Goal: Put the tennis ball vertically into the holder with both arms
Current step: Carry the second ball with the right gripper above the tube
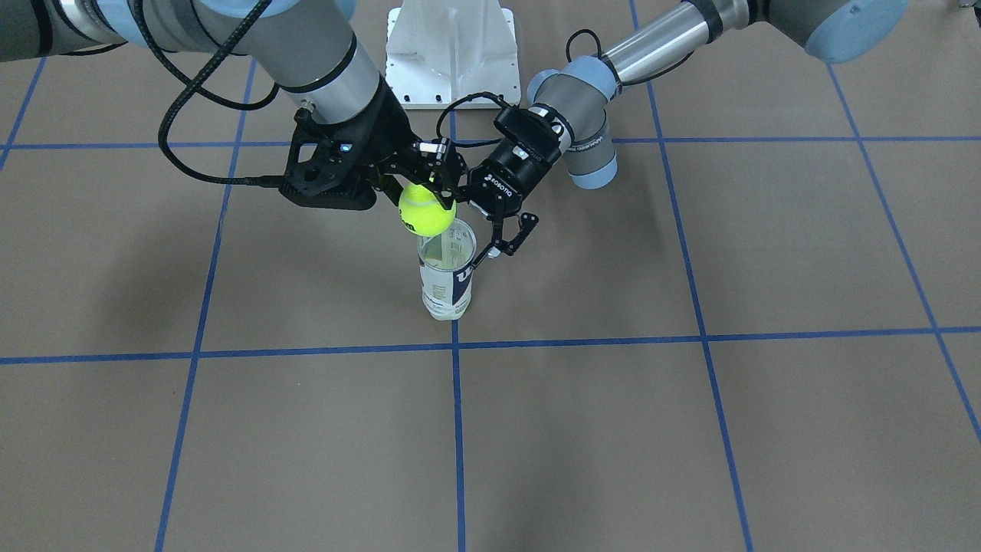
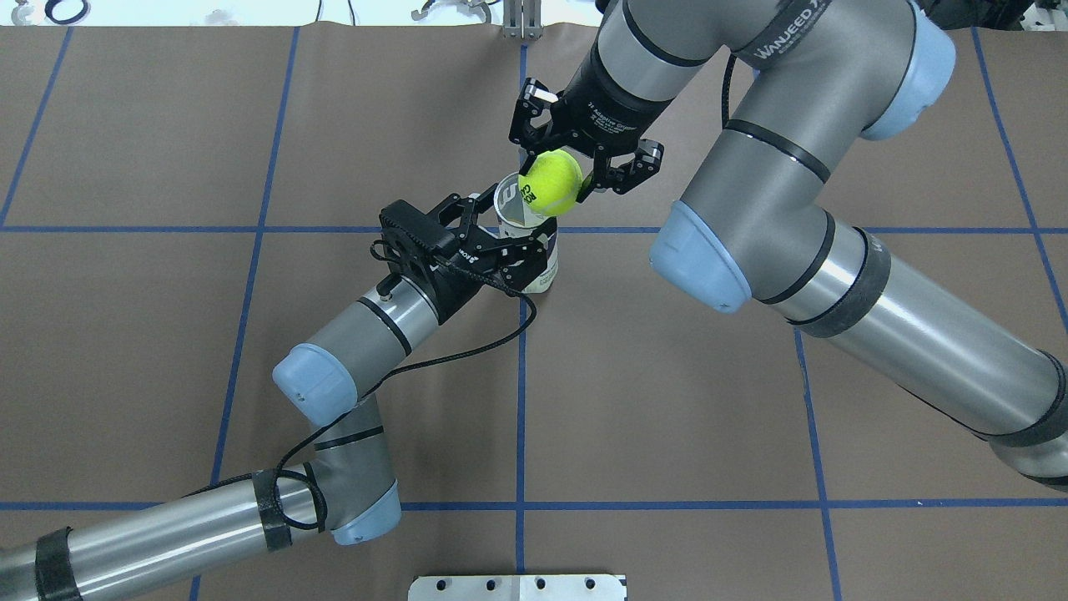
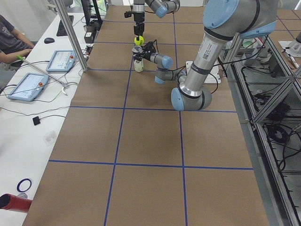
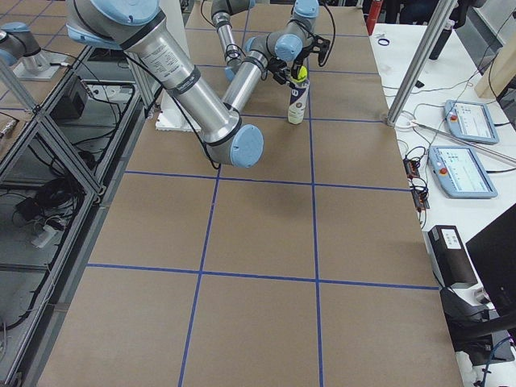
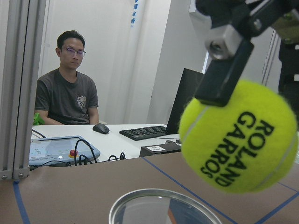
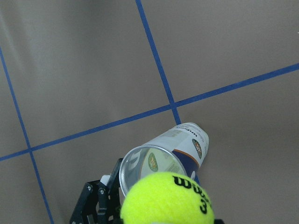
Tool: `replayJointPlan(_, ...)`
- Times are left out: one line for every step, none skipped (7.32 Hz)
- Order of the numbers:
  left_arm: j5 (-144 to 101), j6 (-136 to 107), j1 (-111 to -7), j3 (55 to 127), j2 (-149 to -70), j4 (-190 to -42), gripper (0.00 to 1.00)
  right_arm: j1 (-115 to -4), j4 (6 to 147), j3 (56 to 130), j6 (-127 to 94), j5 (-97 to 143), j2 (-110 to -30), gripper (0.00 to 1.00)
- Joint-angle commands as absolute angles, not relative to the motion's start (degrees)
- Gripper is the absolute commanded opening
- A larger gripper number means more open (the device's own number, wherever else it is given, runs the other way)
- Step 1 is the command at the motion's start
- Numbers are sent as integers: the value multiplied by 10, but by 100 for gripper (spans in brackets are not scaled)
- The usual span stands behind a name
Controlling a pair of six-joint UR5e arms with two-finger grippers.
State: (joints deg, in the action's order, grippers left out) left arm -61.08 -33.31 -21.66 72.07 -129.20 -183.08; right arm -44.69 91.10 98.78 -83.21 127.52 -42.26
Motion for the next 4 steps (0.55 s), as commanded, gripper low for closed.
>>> replayJointPlan(-611,-333,-216,722,-1292,-1831,88,-443,909,960,-831,1273,-405,0)
replayJointPlan(-611,-333,-217,722,-1292,-1831,88,-443,908,948,-831,1273,-397,0)
replayJointPlan(-611,-333,-217,722,-1292,-1831,88,-443,908,941,-829,1273,-397,0)
replayJointPlan(-611,-333,-217,722,-1292,-1831,88,-443,908,934,-828,1270,-396,0)
